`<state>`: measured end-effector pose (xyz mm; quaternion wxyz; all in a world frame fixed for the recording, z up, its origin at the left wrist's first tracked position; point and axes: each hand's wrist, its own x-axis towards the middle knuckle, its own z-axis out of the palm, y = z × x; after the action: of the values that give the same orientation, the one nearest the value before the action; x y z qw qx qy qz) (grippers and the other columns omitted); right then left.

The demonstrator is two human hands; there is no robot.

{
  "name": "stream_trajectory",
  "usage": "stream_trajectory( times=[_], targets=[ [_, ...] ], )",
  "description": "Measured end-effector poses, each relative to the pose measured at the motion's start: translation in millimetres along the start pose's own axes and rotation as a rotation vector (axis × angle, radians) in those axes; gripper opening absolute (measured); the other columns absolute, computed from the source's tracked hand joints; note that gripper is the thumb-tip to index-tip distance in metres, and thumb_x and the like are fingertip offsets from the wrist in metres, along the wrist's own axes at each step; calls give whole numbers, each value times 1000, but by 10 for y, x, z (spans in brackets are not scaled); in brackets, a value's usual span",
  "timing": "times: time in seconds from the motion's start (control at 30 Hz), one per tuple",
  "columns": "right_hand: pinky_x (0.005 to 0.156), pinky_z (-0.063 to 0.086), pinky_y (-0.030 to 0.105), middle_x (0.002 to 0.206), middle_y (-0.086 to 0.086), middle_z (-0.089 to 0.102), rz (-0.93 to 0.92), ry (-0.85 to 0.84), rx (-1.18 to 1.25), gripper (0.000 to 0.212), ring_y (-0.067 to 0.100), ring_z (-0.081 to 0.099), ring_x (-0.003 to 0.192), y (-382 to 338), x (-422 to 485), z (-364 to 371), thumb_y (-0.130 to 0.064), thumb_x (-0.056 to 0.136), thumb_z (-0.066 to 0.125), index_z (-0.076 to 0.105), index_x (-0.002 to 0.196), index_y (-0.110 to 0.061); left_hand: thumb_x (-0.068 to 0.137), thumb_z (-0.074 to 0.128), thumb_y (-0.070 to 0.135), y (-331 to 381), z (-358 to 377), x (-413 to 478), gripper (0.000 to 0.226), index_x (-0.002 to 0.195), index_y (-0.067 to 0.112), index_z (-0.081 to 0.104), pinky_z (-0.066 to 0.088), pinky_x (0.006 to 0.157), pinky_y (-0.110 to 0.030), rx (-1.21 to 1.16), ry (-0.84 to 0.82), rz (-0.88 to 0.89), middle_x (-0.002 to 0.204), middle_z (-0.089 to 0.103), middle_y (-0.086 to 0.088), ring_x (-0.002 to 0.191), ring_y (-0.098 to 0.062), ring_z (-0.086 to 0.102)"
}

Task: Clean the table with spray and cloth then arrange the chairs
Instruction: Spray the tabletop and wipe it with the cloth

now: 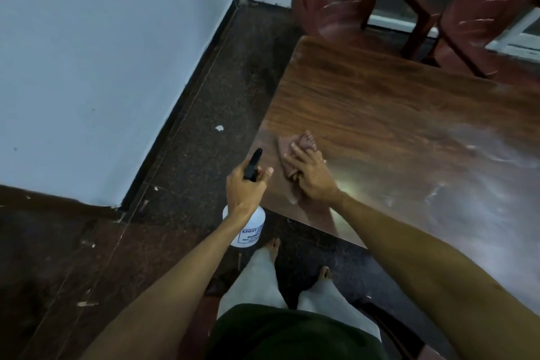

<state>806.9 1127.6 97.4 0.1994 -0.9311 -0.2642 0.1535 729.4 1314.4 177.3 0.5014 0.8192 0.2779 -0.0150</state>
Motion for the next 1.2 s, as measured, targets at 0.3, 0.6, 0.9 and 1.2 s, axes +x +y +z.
stream_trajectory(
  times=[0.3,0.6,0.9,1.2],
  targets=[
    [119,13,60,165,6,17,-61,-66,-92,71,37,20,147,-510,830,229,-17,84,44,33,154,-24,85,81,32,-197,-447,461,20,79,18,68,60,70,-44,9,25,36,69,67,9,66,-12,67],
    [120,12,59,165,6,16,-56,-40,-1,74,32,16,150,-1288,194,670,-23,80,42,32,154,-23,85,80,37,-418,-643,393,19,80,25,66,61,70,-54,22,-5,18,72,68,6,70,-19,69],
    [121,9,56,166,3,14,-39,-55,-12,69,31,12,151,-1119,-277,697,-23,87,43,29,155,-27,87,79,31,-495,-561,64,17,80,21,67,61,68,-53,47,-17,51,71,68,1,66,-20,68],
    [120,24,50,163,3,26,268,138,37,73,31,25,147,-179,-1549,379,-23,76,45,44,149,-25,84,81,36,-350,112,-679,21,76,24,66,60,70,-51,45,-133,67,70,69,1,66,-21,68]
  ],
)
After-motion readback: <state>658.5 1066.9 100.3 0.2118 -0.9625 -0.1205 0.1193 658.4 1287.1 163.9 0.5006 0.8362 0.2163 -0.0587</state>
